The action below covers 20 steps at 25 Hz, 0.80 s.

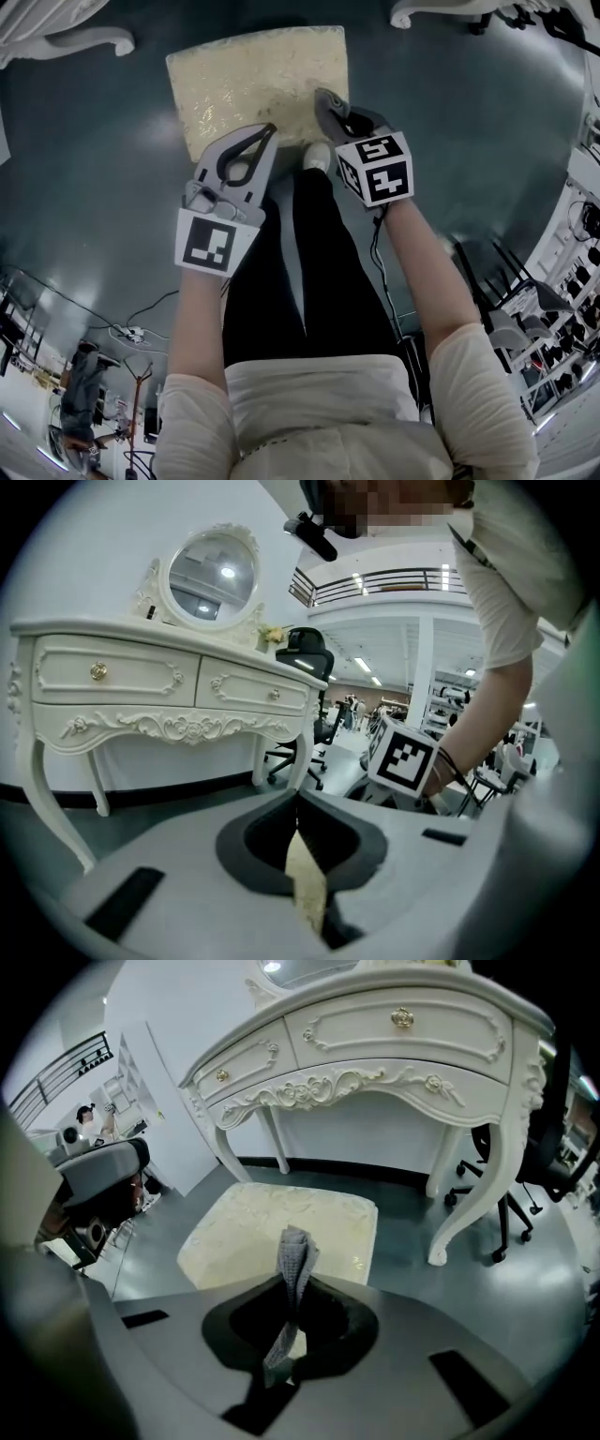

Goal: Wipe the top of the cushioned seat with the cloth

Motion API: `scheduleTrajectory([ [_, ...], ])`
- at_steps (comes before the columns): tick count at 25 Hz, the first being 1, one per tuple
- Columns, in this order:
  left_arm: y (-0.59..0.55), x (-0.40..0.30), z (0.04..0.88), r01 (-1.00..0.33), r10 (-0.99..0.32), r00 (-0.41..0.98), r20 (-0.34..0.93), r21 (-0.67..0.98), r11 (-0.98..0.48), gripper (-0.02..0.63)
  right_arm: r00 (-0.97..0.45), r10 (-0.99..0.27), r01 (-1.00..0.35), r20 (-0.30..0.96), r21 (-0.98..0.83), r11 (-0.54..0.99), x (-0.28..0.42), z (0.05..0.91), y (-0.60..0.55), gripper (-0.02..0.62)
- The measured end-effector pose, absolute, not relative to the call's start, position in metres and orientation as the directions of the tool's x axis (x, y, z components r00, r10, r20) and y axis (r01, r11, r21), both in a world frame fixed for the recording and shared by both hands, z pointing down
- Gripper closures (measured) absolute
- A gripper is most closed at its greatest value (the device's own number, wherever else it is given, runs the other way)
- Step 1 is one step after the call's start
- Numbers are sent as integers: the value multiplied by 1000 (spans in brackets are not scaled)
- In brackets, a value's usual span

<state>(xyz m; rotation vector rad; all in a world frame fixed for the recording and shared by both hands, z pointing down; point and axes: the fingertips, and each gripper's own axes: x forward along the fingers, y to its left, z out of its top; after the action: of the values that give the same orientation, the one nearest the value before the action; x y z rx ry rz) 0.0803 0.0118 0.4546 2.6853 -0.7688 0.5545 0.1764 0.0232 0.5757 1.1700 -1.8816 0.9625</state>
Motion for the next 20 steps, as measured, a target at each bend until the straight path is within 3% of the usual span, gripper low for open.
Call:
scheduleTrajectory([
  [20,23,-134,475,-647,-516,705,487,143,-749,604,-508,-277,-833,816,-382,401,-76,605,40,568],
])
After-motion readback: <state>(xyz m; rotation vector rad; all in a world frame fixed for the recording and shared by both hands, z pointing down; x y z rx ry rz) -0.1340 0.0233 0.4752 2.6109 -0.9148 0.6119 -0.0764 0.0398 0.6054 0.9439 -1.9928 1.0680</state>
